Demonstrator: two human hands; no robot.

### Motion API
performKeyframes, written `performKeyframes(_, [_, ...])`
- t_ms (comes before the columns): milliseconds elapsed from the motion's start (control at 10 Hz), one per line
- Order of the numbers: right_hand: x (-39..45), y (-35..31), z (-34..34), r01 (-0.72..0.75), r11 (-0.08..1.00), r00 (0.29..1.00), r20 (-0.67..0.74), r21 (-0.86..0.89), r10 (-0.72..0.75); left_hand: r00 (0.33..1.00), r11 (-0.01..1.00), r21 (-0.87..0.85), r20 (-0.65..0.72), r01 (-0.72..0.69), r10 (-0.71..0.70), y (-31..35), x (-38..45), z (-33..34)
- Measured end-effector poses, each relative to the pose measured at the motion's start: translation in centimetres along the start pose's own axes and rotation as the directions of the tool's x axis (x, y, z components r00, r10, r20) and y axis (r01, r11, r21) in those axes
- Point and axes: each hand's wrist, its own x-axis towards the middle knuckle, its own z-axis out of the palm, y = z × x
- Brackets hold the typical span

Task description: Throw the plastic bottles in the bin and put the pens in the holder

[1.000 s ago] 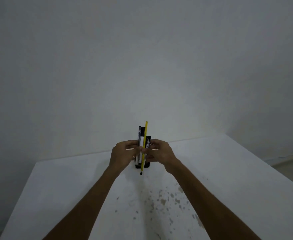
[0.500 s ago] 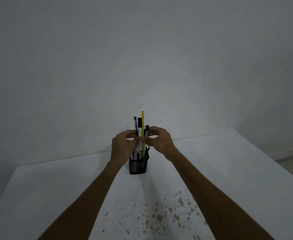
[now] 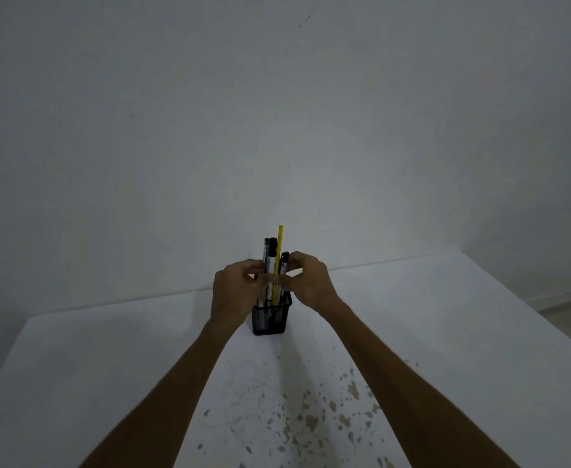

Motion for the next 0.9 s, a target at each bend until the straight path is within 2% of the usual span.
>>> performKeyframes(200, [-0.3,-0.1,0.3,0.056,0.997,0.998,0.005,-0.055,-0.056,1.0,0.999,0.036,0.014,0.015,-0.016,-0.8,-0.2,0.1])
performKeyframes(400, [-0.8,-0.3,0.3,-0.008,0.999,0.999,-0.033,0.033,0.009,0.999,0.999,-0.033,-0.047,0.02,-0.022,-0.6,-0.2,0.6])
performKeyframes(600, [-1.4,0.2,0.5,0.047,0.999,0.996,-0.075,-0.028,-0.049,0.996,0.997,-0.073,-0.087,-0.035,0.029,-0.7,-0.6,0.6])
performKeyframes(700, [-1.7,0.3,0.4,0.059,0.998,0.993,-0.1,-0.019,-0.061,0.997,0.996,-0.081,-0.065,-0.048,0.043,-1.2,-0.7,0.3])
performKeyframes(800, [-2.6,0.5,0.4,0.074,0.997,0.992,-0.101,-0.011,-0.075,0.998,0.998,-0.066,-0.068,-0.016,0.011,-1.7,-1.2,0.2])
performKeyframes(900, [-3.5,0.6,0.5,0.07,0.998,0.984,-0.166,0.001,-0.069,0.997,0.998,-0.067,-0.08,0.017,-0.022,-2.1,-1.9,0.0])
